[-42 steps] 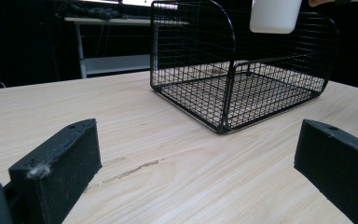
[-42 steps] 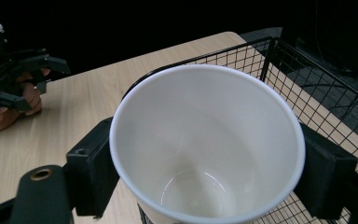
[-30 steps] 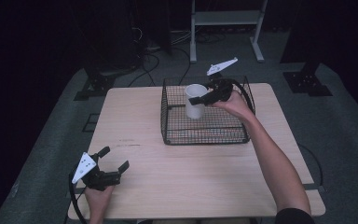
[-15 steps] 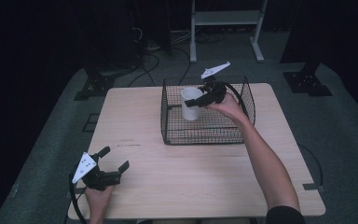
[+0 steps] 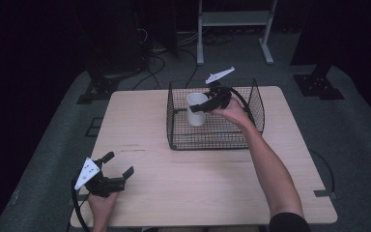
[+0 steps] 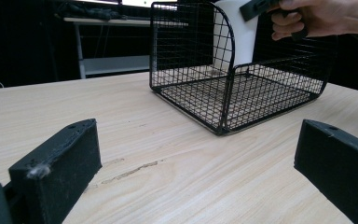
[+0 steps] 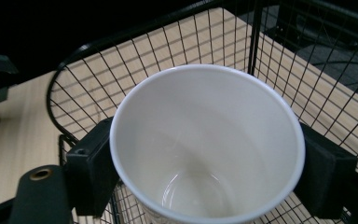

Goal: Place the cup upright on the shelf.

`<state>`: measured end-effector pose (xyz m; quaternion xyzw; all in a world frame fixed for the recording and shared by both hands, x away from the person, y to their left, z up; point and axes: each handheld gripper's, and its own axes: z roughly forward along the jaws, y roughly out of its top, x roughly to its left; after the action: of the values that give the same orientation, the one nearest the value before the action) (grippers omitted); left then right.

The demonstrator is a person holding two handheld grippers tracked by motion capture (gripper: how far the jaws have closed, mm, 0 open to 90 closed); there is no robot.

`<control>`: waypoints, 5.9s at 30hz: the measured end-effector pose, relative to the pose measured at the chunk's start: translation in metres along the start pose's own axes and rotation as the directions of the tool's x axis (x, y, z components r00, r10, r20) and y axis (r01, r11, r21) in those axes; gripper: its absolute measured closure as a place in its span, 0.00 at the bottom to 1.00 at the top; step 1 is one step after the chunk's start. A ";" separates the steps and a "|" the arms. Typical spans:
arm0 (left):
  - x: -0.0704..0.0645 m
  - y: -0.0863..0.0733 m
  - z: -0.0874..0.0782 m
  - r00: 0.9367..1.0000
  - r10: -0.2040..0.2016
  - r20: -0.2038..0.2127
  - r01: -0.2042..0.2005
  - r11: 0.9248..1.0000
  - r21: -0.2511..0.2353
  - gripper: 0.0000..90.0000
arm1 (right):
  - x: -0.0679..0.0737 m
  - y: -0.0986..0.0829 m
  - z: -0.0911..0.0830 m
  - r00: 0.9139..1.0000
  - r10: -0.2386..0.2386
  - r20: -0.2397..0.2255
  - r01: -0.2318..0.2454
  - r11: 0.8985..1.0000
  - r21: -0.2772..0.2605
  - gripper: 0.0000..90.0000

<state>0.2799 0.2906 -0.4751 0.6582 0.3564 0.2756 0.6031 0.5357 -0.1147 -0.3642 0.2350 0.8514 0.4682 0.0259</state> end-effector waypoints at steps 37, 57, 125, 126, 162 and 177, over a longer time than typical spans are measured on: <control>0.001 0.000 -0.001 1.000 -0.001 -0.004 0.001 1.000 -0.002 0.00 | -0.011 -0.015 0.026 0.999 -0.002 0.035 -0.003 0.992 0.129 0.21; 0.001 0.000 -0.001 1.000 -0.001 -0.008 0.001 1.000 0.001 0.00 | -0.004 -0.015 0.026 0.999 -0.017 0.036 0.012 0.989 0.147 0.18; 0.000 0.000 0.000 1.000 0.008 -0.010 -0.008 1.000 0.005 0.00 | 0.047 -0.055 -0.099 0.999 -0.001 0.055 0.002 1.000 -0.024 0.17; 0.000 0.000 0.000 1.000 0.009 -0.011 -0.009 1.000 0.005 0.00 | 0.048 -0.056 -0.100 0.999 -0.001 0.052 0.001 1.000 -0.016 0.17; -0.001 0.000 0.001 1.000 0.013 -0.017 -0.013 1.000 0.011 0.00 | 0.076 -0.102 -0.119 0.999 -0.024 0.034 0.025 0.999 -0.021 0.17; 0.000 0.000 0.001 1.000 0.012 -0.018 -0.012 1.000 0.009 0.00 | 0.085 -0.119 -0.120 1.000 -0.021 0.019 0.021 1.000 -0.020 0.17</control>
<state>0.2802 0.2898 -0.4754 0.6604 0.3589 0.2837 0.5954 0.3840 -0.2267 -0.3779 0.2301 0.8489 0.4740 0.0413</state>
